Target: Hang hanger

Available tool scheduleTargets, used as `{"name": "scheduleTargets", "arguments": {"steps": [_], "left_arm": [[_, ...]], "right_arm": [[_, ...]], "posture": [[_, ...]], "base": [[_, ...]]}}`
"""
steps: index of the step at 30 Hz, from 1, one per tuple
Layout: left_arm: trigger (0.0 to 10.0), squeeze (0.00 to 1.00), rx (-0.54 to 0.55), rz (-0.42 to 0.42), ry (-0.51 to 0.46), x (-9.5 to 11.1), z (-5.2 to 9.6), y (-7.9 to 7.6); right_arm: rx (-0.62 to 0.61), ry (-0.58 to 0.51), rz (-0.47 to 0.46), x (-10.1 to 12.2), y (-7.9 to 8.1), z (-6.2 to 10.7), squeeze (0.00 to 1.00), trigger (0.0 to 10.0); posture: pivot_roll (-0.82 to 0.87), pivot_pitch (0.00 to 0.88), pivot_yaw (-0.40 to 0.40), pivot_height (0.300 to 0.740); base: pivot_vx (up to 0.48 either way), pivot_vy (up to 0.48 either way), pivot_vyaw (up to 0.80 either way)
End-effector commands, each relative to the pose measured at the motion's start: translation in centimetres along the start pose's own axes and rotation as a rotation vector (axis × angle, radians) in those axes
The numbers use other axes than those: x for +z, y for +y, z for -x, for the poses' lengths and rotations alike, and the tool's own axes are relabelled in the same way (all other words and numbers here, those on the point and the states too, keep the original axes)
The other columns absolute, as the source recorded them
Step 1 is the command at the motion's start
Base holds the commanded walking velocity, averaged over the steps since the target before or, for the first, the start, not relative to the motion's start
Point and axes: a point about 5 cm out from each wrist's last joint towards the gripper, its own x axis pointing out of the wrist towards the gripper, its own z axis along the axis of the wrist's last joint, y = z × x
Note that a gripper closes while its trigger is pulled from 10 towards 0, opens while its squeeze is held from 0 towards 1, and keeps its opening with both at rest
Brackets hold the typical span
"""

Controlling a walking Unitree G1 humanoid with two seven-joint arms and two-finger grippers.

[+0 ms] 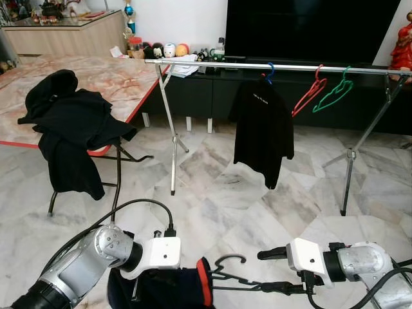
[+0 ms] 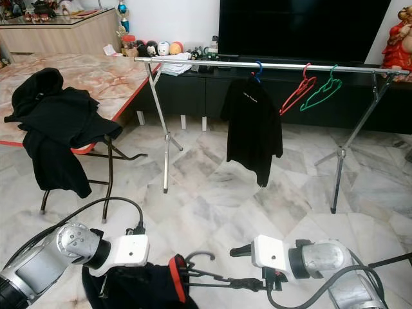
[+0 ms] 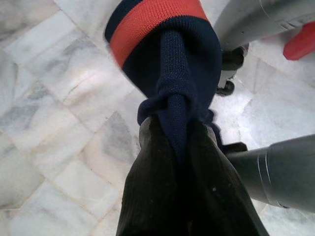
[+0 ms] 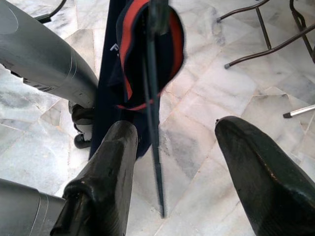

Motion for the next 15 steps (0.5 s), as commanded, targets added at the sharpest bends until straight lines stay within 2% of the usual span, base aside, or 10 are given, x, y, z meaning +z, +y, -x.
{"name": "scheduleTargets", "arguments": {"steps": [1,2,4,15], "left_arm": [[10.0,0.00,0.000,-0.032,0.001,0.4,0.5,0.4],[10.0,0.00,-0.007,-0.044,-0.005,0.7,0.7,0.5],[10.0,0.00,-0.014,-0.053,-0.012,1.0,0.8,0.5],[10.0,0.00,-0.029,-0.065,-0.105,2.7,0.9,0.9]], "right_arm": [[-0.026,-0.021,0.013,0.2,-0.4,0.1,0.00,10.0],[-0.068,-0.039,0.014,0.2,-0.7,-0.2,0.00,10.0],[-0.073,-0.055,0.007,0.3,-0.7,-0.4,0.00,10.0],[0.024,-0.135,-0.079,-0.5,0.8,-2.3,0.00,10.0]], "posture": [[0.01,0.036,0.004,0.740],[0.01,0.040,0.003,0.740],[0.01,0.042,0.003,0.740],[0.02,0.050,0.000,0.740]], "base": [[0.000,0.000,0.00],[0.000,0.000,0.00],[0.000,0.000,0.00],[0.000,0.000,0.00]]}}
